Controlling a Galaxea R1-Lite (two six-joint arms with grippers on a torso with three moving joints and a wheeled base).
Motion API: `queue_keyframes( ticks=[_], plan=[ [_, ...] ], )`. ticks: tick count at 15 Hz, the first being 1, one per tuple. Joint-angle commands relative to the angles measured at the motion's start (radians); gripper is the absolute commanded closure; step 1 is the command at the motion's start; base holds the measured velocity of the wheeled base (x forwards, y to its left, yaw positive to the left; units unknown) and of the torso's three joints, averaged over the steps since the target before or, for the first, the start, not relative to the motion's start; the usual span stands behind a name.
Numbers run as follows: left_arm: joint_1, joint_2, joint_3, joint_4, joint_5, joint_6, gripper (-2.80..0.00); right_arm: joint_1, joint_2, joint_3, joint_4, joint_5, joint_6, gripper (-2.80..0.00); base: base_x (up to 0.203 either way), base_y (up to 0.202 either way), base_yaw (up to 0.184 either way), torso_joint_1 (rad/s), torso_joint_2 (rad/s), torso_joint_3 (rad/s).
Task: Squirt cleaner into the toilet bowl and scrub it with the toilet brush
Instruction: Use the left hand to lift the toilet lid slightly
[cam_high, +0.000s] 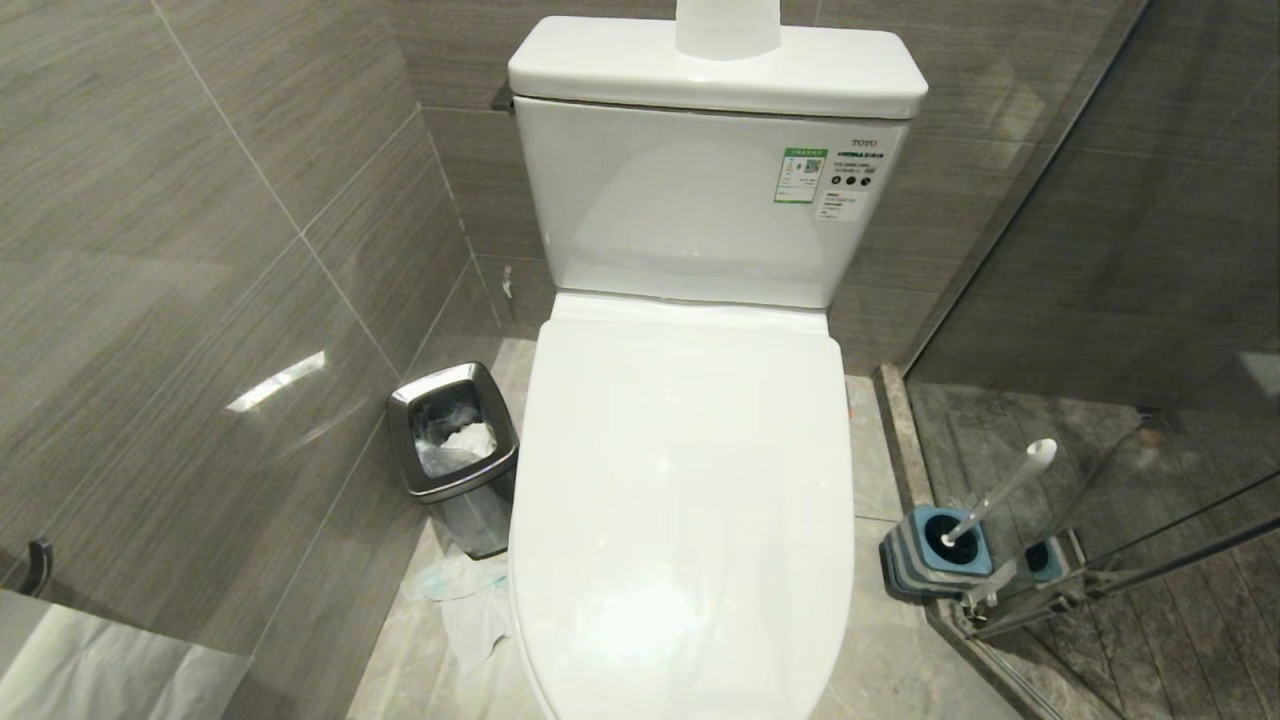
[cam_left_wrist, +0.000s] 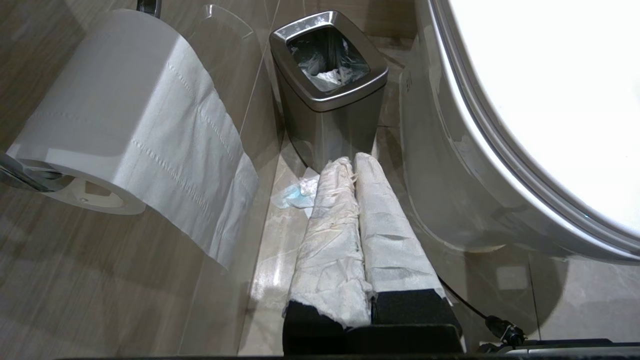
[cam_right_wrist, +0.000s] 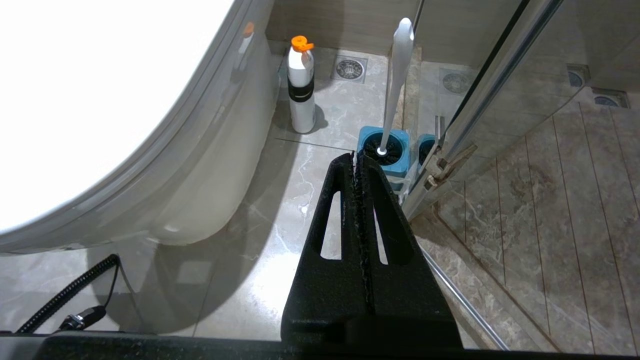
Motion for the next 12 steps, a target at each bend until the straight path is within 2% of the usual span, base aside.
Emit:
queue_keyframes(
  ticks=[1,12],
  plan=[
    [0.0,0.0,0.001,0.0,0.0,0.0,0.0,0.0,0.0,0.002,0.0,0.0,0.0,0.0,0.0,0.0,0.0,0.0,0.0,0.0],
    [0.0,0.0,0.001,0.0,-0.001,0.002,0.0,0.0,0.0,0.002,0.0,0.0,0.0,0.0,0.0,0.0,0.0,0.0,0.0,0.0]
  ],
)
